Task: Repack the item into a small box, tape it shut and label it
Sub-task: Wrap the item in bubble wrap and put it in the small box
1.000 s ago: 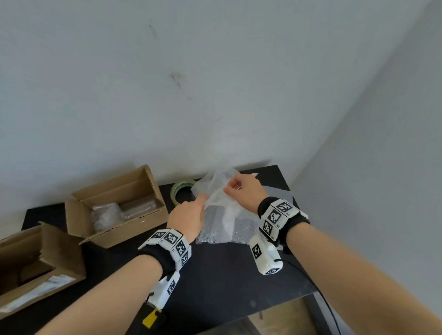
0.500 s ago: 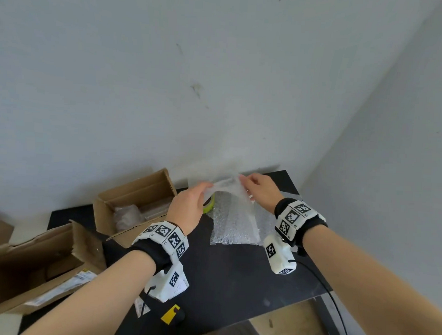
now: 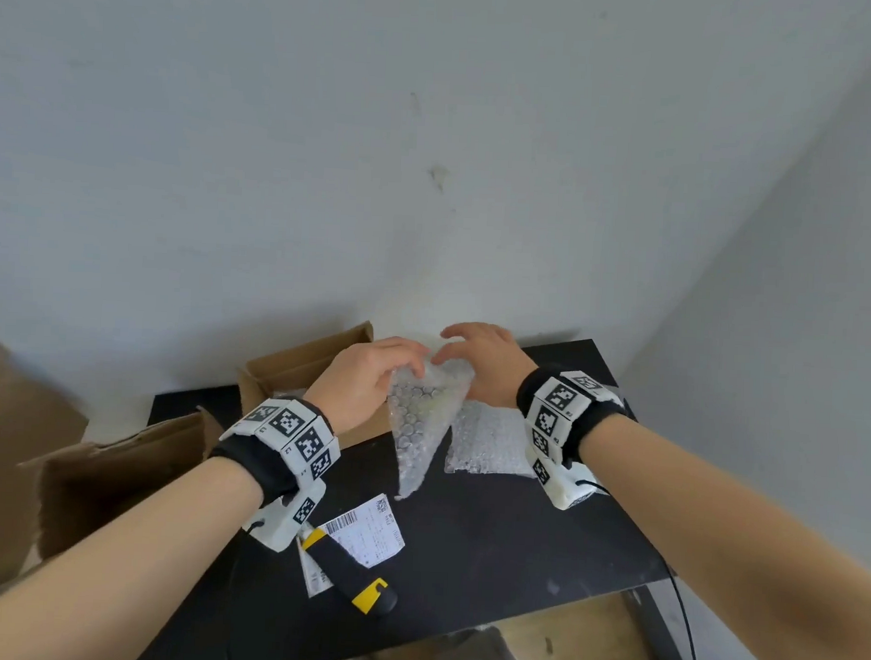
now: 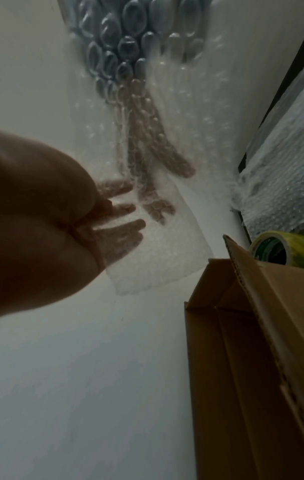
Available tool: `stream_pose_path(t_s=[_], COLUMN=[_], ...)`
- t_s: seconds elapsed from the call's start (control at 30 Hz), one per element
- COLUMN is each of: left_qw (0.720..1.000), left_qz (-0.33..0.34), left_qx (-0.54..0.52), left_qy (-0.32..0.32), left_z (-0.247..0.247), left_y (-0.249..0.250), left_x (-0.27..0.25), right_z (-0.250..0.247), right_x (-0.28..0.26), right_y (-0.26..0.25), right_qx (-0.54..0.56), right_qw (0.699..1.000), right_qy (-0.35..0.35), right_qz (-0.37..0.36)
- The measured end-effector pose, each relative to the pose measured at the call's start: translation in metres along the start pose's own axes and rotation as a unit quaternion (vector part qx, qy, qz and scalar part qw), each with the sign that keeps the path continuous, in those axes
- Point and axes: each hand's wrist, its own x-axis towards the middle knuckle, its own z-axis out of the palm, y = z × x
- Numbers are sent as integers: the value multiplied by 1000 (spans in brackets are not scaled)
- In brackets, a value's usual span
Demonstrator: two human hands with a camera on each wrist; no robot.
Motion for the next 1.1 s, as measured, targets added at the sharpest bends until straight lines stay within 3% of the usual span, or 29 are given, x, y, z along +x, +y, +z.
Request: stream_pose_path(t_s=[0.17, 0.43, 0.6, 0.73, 0.93, 1.1], left_qw=[999, 991, 981, 970, 963, 959], left_qz=[-26, -122, -120, -126, -218, -233], left_qx=[28, 41, 143, 207, 56, -76], left_qy=[6, 40, -52, 27, 149, 142], left_z=[-22, -41, -33, -24, -26, -27], left_y=[-7, -13, 6, 4, 3, 4], left_x=[-15, -33, -26, -26, -24, -29], right_z=[-2, -13, -22, -28, -17, 0], right_x=[6, 7, 6, 2, -3, 3], right_y=[-4, -12, -30, -40, -64, -80], right_qx=[27, 53, 79, 120, 203, 305], right_qw=[997, 992, 989, 980, 960, 931], right_qy=[69, 88, 103, 126, 161, 166], right_qz=[20, 71, 68, 94, 107, 108])
